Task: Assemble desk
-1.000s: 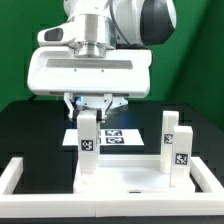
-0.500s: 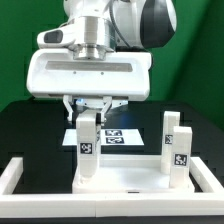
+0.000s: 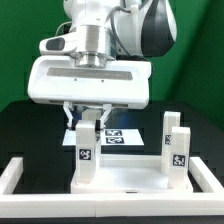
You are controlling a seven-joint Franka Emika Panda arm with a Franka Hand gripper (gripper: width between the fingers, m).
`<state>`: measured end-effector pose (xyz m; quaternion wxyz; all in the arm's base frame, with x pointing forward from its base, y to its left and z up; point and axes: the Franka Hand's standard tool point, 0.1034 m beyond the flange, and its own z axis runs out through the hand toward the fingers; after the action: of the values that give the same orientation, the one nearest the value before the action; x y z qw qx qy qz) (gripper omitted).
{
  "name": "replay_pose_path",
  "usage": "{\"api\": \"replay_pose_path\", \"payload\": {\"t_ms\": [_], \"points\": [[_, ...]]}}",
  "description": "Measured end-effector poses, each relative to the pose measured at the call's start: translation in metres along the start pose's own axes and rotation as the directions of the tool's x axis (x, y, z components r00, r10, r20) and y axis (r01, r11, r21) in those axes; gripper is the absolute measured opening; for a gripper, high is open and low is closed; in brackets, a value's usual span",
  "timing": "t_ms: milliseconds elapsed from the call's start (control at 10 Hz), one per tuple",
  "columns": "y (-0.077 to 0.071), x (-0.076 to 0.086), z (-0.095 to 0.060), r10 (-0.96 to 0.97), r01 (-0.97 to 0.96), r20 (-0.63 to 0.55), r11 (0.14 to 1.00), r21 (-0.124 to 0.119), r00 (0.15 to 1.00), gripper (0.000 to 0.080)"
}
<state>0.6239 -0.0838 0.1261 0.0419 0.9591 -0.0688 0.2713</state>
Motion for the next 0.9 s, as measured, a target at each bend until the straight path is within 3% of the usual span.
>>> {"api": "replay_pose_path", "payload": {"t_ms": [300,500,600,700,900], "points": [[0.0002,0.0000,0.0001,0.000,0.000,0.000,1.000,0.000,1.000,0.0291],[0.0002,0.0000,0.0001,0.000,0.000,0.000,1.000,0.000,1.000,0.0572],[0.0003,0.0000,0.0002,0.000,0.000,0.000,1.000,0.000,1.000,0.0572],[0.0003,0.0000,0.0002,0.000,0.000,0.000,1.000,0.000,1.000,0.0636],[0.0003,0.0000,0.0002,0.000,0.000,0.000,1.000,0.000,1.000,0.0645]]}}
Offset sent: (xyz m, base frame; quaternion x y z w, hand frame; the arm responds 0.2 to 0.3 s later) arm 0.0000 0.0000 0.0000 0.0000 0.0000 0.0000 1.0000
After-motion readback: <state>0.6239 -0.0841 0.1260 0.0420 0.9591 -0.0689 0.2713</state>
